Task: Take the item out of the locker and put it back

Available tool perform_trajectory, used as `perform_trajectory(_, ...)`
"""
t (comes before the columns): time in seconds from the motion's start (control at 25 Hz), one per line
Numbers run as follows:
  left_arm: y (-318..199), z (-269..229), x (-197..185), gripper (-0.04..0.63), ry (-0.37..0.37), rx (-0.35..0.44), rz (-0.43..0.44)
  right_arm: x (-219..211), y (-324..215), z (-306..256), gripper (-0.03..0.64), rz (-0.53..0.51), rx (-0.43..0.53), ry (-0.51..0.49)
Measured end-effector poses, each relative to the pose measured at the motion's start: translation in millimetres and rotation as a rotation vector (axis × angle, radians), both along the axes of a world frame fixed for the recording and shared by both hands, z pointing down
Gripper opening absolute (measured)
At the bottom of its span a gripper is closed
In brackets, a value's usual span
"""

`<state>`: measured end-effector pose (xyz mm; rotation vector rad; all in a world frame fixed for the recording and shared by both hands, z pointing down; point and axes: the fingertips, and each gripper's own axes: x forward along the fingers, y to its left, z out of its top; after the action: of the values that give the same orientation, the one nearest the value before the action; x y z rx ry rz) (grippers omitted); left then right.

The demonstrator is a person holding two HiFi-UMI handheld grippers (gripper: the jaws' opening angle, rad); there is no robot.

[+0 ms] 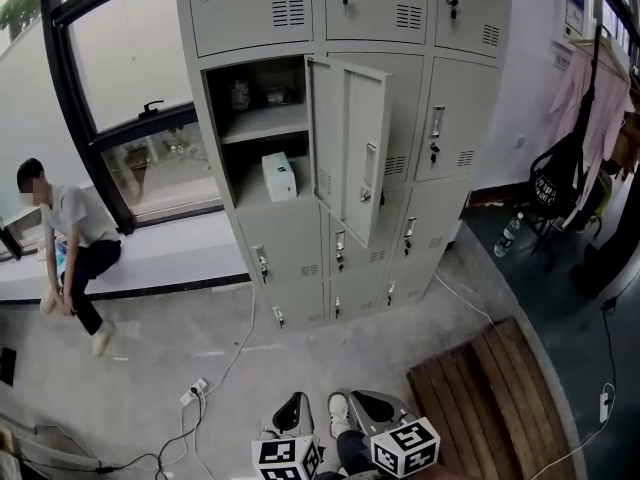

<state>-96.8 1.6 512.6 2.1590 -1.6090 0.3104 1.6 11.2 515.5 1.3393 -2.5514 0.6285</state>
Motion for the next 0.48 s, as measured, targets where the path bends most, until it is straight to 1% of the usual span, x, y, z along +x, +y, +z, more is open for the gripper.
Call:
perform_trajectory(0.12,-40,0,-13,0.006,-0.004,0.015,-0.025,-16,-48,2,-0.001,-0.021,0.022,0.017)
perform_trajectory(0.32,-123,-4,-36,0.006,-0.028,0.031,-0.051,-48,-145,-7,0.000,-0.047,0.061,0.017)
perform_trajectory(0.48,-194,-14,-58,0.006,-0.015,0.029,-0.080,-72,-223,-26,0.000,-0.068,0.099,0.019)
